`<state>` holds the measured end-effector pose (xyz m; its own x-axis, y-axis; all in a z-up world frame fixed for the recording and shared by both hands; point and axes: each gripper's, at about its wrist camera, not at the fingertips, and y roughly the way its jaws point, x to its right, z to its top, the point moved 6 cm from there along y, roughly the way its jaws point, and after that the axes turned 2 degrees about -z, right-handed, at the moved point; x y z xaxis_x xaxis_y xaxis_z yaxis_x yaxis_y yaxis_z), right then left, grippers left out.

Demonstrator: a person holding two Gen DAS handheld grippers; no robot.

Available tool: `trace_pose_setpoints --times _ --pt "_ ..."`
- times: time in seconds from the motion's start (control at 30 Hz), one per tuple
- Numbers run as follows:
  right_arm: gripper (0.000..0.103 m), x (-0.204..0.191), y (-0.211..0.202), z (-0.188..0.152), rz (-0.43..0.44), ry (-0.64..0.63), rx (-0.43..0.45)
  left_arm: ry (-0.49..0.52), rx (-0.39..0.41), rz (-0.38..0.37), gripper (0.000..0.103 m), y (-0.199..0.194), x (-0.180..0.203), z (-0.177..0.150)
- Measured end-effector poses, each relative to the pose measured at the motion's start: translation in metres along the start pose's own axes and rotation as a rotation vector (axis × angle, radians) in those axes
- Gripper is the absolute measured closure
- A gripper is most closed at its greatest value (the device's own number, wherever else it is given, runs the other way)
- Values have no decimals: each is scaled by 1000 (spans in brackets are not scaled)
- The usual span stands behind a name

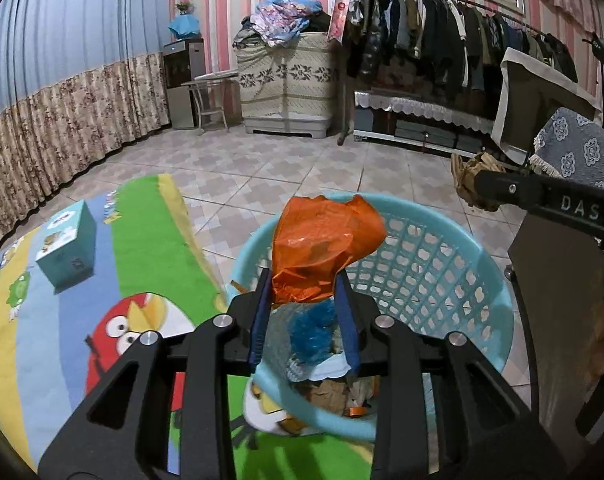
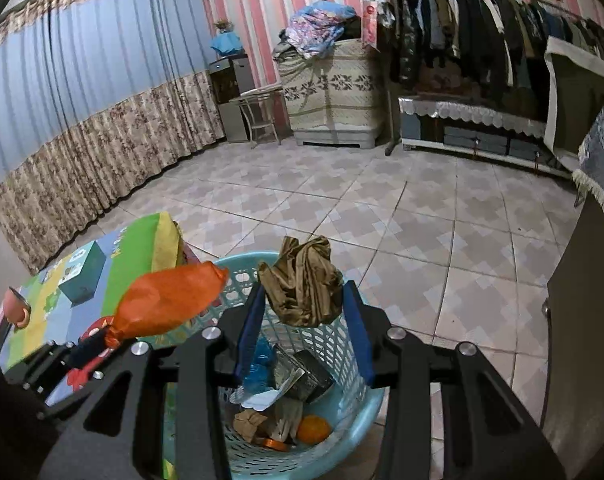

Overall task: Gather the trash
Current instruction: 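Drop the orange bag into the basket with the left gripper while the right carries the cloth, then open the right gripper to drop the brown cloth into the basket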

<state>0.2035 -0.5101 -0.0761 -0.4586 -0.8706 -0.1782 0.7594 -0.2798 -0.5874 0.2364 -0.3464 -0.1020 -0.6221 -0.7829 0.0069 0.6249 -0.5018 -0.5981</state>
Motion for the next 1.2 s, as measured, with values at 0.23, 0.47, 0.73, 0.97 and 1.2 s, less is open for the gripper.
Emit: trace_pose_setpoints --times 0.23,0.47,0.73,0.97,1.2 --pt "63 4 9 -2 -1 8 -19 7 9 26 34 5 6 2" --pt "62 -7 16 -8 -5 -13 -45 -37 33 65 15 -4 -9 5" --pt "62 -21 19 -10 5 -51 -53 -71 67 136 8 -24 -38 10" --pt "60 -37 29 -20 23 -90 -98 -103 84 193 6 -34 -61 15" --pt "20 -43 41 -30 15 -107 -139 -120 99 247 6 -49 -78 14"
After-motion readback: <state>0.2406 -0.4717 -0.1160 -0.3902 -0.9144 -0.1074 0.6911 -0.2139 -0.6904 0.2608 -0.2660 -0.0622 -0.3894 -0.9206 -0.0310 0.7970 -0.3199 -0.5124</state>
